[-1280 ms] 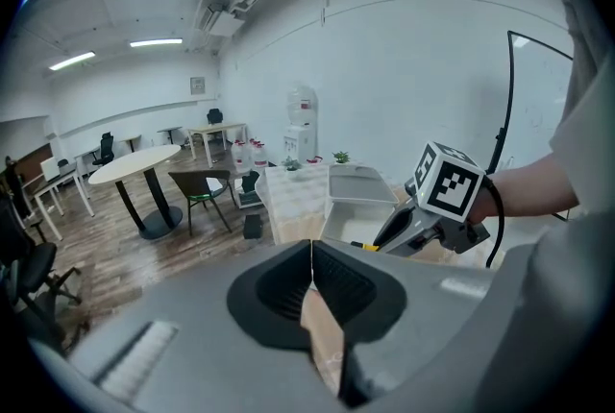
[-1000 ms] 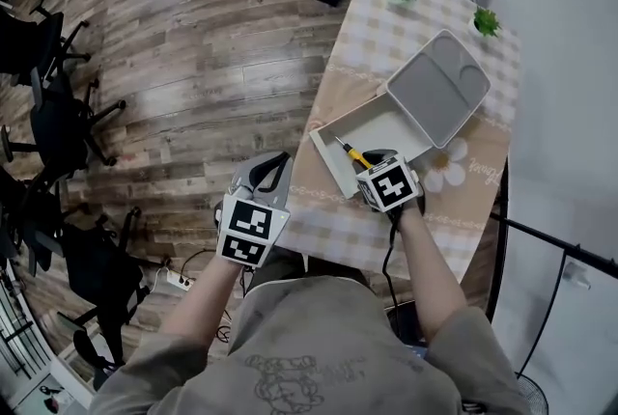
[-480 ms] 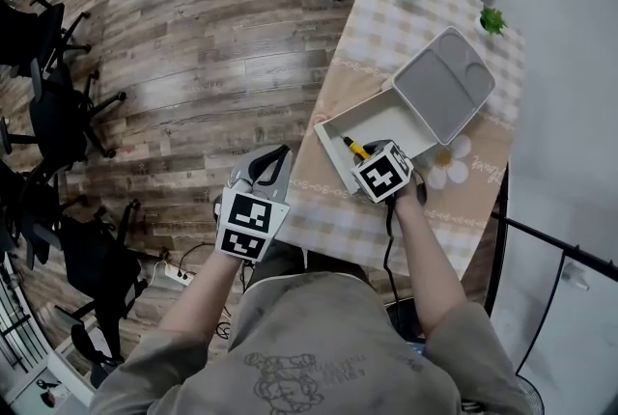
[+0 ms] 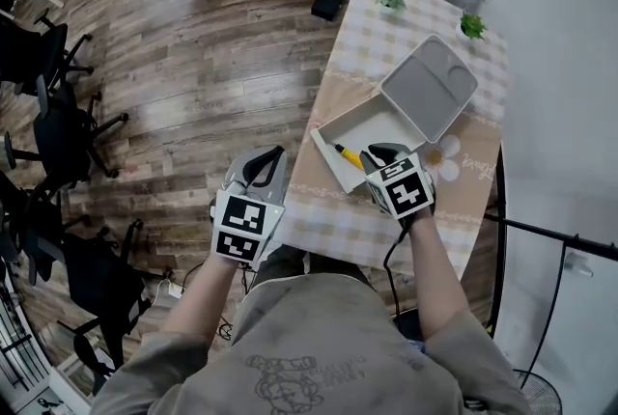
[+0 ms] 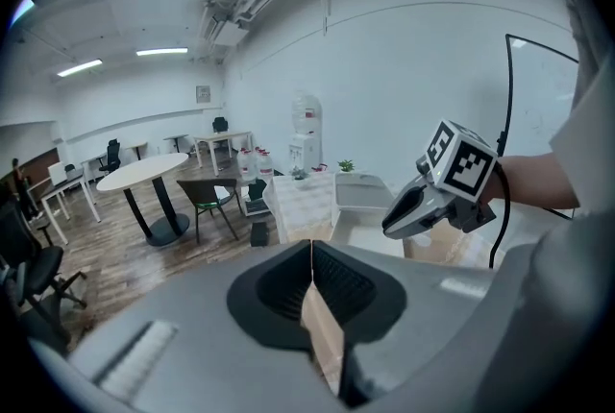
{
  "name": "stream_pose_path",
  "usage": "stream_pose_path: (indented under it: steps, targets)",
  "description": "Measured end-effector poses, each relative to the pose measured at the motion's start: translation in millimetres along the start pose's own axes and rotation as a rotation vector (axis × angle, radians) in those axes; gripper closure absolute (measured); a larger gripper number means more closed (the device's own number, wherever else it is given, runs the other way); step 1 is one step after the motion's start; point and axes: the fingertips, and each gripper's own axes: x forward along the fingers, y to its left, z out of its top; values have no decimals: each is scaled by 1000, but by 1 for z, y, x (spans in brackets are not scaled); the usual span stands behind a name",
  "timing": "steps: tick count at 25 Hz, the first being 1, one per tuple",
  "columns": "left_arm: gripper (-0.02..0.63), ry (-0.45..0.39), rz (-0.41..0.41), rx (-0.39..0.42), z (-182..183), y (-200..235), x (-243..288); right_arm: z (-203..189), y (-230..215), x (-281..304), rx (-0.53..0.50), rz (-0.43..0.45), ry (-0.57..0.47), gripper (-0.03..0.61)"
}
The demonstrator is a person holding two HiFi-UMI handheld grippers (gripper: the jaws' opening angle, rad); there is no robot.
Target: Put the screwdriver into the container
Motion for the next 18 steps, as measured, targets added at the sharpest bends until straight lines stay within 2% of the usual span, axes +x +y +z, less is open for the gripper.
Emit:
stream_pose_path:
  steps: [8,11,14,18]
  targets:
    - [614,-122,15,71,53,-5,-38,47,14,-99,90,-39,-299,508]
    - [614,-165,20,122,73,-10,-53,60,24,-136,148,-24,-415,511]
    - [614,-213,24,159,92,-16,-72,69,38,-168,200,10,-496,526]
    - [614,-290,13,189,115,-30,-104,80,54,-207,192,-9,-587,529]
